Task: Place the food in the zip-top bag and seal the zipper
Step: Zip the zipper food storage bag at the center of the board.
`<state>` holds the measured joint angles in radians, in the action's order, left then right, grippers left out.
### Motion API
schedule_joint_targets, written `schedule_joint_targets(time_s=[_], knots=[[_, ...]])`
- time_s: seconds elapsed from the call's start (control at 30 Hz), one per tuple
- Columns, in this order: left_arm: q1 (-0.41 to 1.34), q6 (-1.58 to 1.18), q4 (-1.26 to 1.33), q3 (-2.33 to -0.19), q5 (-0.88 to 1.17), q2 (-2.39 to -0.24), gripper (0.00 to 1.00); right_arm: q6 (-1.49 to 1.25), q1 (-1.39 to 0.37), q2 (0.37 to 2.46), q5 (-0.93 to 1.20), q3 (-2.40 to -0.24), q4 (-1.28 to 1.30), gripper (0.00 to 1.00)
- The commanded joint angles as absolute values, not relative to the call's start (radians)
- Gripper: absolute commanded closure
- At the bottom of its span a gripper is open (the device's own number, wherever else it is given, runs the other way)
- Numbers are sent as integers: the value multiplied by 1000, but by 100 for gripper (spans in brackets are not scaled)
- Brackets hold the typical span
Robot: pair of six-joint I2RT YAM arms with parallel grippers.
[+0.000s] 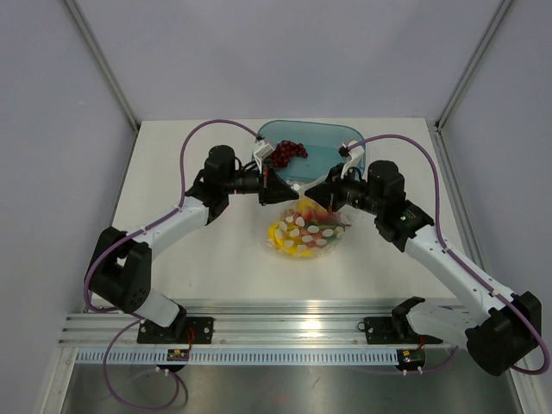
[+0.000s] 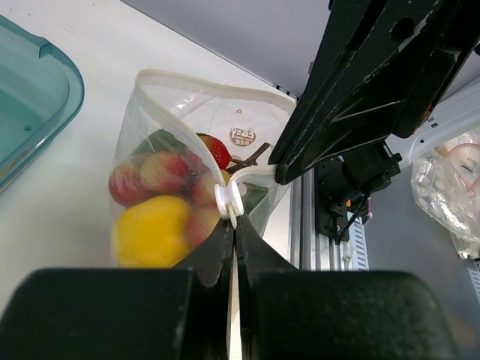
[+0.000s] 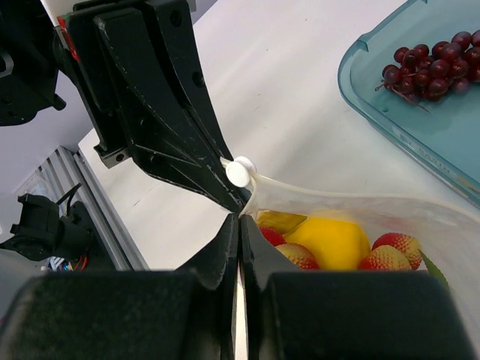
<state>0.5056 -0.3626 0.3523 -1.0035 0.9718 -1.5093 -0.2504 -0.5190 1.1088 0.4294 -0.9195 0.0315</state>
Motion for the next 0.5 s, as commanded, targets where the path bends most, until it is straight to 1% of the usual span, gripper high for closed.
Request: schedule_joint_targets(time_s=[0.0,0.03,0.1,0.13,0.2,0.27,0.47], knots=[[505,-354,403,-1022,1009,-1493,100,-209,-526,1106,413,-974,29,91],[502,-356,403,-1029,1018,-1493,100,-184,-528,1108,414,-989,55,83],[499,-354,403,-1038,1040,-1494,100,-111,-528,1111,420,-1040,132,75],[497,-351,397,-1048,1045,-1494,100,-83,-528,1111,428,-1058,156,67],[492,-333,376,-1066,1069,-1496,100,-6,-528,1115,449,-1120,233,61],[491,-310,315,-1101,1091,-1502,100,96,-528,1133,474,-1187,311,57],[488,-207,151,-1166,1121,-1505,100,284,-526,1271,627,-1397,553,52]])
